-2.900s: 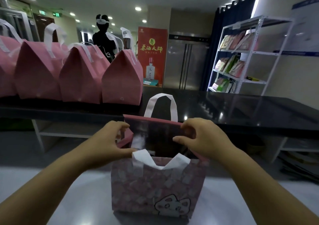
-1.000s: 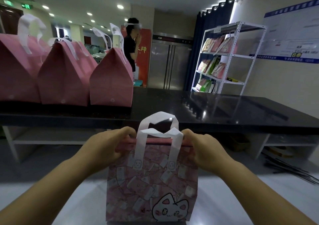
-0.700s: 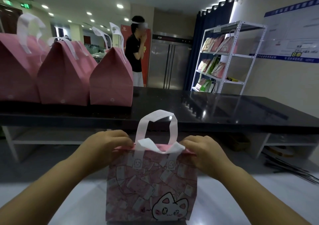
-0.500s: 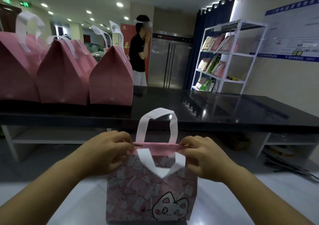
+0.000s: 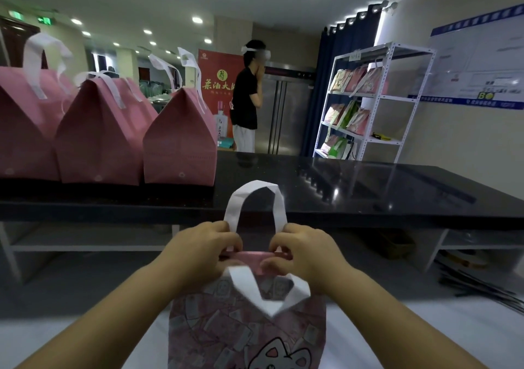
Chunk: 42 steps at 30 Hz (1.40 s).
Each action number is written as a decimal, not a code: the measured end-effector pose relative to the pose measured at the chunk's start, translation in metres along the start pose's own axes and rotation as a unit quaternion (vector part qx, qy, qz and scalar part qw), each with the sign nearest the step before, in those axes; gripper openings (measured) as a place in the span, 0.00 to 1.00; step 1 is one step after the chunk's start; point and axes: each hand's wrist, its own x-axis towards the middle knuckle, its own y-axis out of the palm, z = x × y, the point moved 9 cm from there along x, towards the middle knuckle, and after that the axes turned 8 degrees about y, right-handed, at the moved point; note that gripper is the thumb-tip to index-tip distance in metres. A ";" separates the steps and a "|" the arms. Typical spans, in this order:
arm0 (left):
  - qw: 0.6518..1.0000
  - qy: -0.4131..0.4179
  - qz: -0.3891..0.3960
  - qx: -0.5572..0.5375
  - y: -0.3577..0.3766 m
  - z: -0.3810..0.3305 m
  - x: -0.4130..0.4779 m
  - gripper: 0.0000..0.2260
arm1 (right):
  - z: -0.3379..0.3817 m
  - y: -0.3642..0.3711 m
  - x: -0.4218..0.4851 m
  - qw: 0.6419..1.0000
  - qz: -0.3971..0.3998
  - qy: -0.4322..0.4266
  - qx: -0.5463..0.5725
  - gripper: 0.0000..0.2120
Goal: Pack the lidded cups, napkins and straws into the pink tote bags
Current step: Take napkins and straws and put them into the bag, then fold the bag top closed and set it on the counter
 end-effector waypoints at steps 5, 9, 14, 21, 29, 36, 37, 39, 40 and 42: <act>1.000 0.005 -0.015 -0.016 0.005 0.003 -0.001 0.12 | 0.005 0.005 0.002 1.000 0.018 -0.004 0.008 0.14; 0.998 0.006 -0.001 -0.061 0.009 0.008 -0.004 0.06 | -0.002 0.006 -0.001 0.997 0.049 0.000 0.064 0.10; 0.997 -0.029 -0.007 -0.077 0.002 0.021 -0.014 0.02 | -0.026 0.004 -0.007 0.997 0.050 0.057 -0.006 0.11; 0.991 -0.052 -0.020 -0.119 -0.007 0.031 -0.031 0.08 | -0.045 0.010 -0.021 0.987 0.096 0.095 0.088 0.08; 0.988 -0.098 -0.046 -0.108 -0.018 0.041 -0.053 0.07 | -0.056 0.011 -0.029 0.982 0.076 0.130 0.111 0.03; 0.976 -0.076 -0.121 -0.164 -0.055 0.034 -0.058 0.17 | -0.063 -0.027 -0.031 0.973 0.001 0.126 0.194 0.08; 0.970 -0.068 -0.148 -0.180 -0.066 0.032 -0.057 0.19 | -0.064 -0.037 -0.031 0.972 -0.015 0.119 0.201 0.07; 0.960 -0.050 -0.186 -0.201 -0.086 0.028 -0.050 0.21 | -0.065 -0.062 -0.030 0.970 -0.047 0.103 0.216 0.07; 0.954 -0.046 -0.199 -0.217 -0.095 0.027 -0.046 0.23 | -0.067 -0.076 -0.029 0.967 -0.066 0.093 0.226 0.07; 0.941 -0.044 -0.216 -0.258 -0.112 0.027 -0.036 0.27 | -0.070 -0.105 -0.028 0.962 -0.107 0.077 0.241 0.06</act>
